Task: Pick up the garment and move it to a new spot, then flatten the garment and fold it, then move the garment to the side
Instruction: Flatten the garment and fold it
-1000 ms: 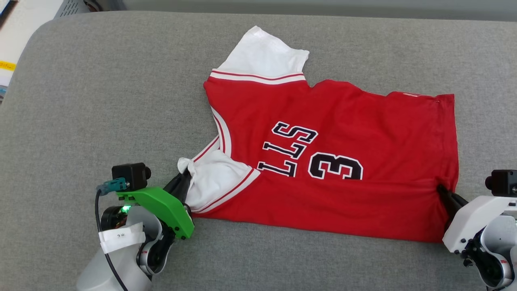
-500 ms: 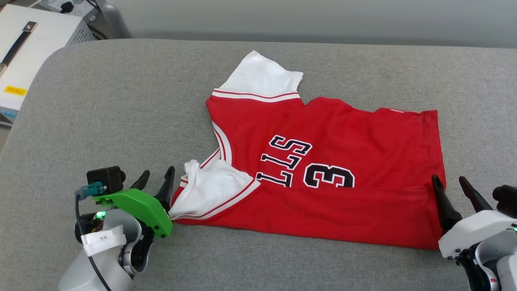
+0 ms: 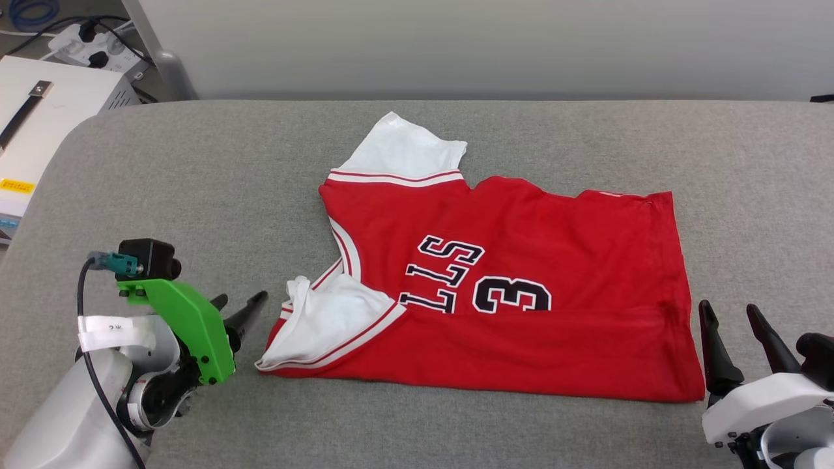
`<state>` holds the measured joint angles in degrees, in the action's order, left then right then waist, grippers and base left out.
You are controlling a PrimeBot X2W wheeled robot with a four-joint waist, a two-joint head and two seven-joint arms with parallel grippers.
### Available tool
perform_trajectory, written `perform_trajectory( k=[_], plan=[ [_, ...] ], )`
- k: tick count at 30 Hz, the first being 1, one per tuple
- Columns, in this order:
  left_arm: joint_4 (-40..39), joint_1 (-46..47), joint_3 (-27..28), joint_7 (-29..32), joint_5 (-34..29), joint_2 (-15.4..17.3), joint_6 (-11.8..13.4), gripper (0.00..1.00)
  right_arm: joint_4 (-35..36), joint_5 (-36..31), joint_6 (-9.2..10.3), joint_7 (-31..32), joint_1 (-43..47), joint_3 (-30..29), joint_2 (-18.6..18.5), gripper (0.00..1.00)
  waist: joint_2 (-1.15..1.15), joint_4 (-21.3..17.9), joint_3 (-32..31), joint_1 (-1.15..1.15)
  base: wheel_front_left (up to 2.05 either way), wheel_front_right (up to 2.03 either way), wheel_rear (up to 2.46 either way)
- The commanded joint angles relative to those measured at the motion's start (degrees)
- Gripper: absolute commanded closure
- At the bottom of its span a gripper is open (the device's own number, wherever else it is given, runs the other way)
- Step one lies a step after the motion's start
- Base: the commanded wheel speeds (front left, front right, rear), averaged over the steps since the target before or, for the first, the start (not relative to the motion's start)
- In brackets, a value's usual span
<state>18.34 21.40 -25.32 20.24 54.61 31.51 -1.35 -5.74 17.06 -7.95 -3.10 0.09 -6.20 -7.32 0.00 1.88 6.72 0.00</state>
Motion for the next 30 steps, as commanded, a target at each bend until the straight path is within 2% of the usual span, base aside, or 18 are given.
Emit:
perform_trajectory(
  k=[1, 4, 5, 8, 14, 18, 19, 20, 21, 30],
  plan=[
    [-1.8, -1.5, -0.1, 2.9, 1.7, 1.0, 0.9, 0.0, 0.9, -0.5, 0.46, 0.6, 0.8, -0.4, 0.5, 0.0, 0.0, -0.3, 0.2, 0.0, 0.0, 0.0, 0.0],
    [-5.4, -2.9, -0.5, 9.0, 4.2, 2.1, 3.2, 0.0, 2.3, -0.7, 0.46, 1.4, 1.2, -0.9, 1.2, 0.0, 0.0, -0.8, 1.0, 0.0, 0.0, 0.0, 0.0],
    [-7.4, -3.8, -1.4, 12.9, 5.6, 2.3, 4.7, 0.0, 3.1, -0.6, 0.46, 2.0, 1.0, -0.9, 1.6, 0.0, 0.0, -1.3, 1.9, 0.0, 0.0, 0.0, 0.0],
    [-7.4, -4.2, -2.2, 14.3, 5.7, 1.9, 5.7, 0.0, 3.6, -0.4, 0.46, 2.3, 0.5, -1.0, 1.8, 0.0, 0.0, -1.8, 3.0, 0.0, 0.0, 0.0, 0.0],
    [-3.5, -3.7, -4.2, 15.3, 4.6, 0.7, 6.5, 0.0, 3.6, 0.4, 0.46, 2.9, -0.2, -0.9, 2.1, 0.0, 0.0, -2.6, 4.9, 0.0, 0.0, 0.0, 0.0],
    [-0.7, -3.4, -6.1, 16.5, 4.8, -1.2, 5.5, 0.0, 3.2, 1.0, 0.46, 3.4, -0.5, -1.6, 1.8, 0.0, 0.0, -2.9, 5.6, 0.0, 0.0, 0.0, 0.0],
    [-0.2, -3.3, -6.4, 16.8, 5.0, -1.7, 5.0, 0.17, 3.2, 1.2, 0.46, 3.6, -0.5, -1.8, 1.8, 0.0, 0.0, -2.9, 5.7, 0.0, 0.0, 0.0, 0.0],
    [0.4, -3.1, -6.8, 17.0, 5.2, -2.3, 4.4, 0.83, 3.2, 1.4, 0.46, 3.8, -0.5, -2.2, 1.8, 0.0, 0.0, -2.8, 5.8, 0.0, 0.0, 0.0, 0.0],
    [0.9, -3.0, -7.0, 17.2, 5.5, -2.7, 4.0, 1.0, 3.1, 1.6, 0.46, 4.0, -0.5, -2.4, 1.8, 0.0, 0.0, -2.8, 5.7, 0.0, 0.0, 0.0, 0.0],
    [2.6, -1.8, -6.9, 13.4, 4.1, -2.6, 1.1, 1.0, 2.5, 5.3, 0.46, 10.0, 0.3, -3.7, -1.0, 0.0, 0.0, -2.2, 3.4, 0.0, 0.0, 0.0, 0.0]
  ],
)
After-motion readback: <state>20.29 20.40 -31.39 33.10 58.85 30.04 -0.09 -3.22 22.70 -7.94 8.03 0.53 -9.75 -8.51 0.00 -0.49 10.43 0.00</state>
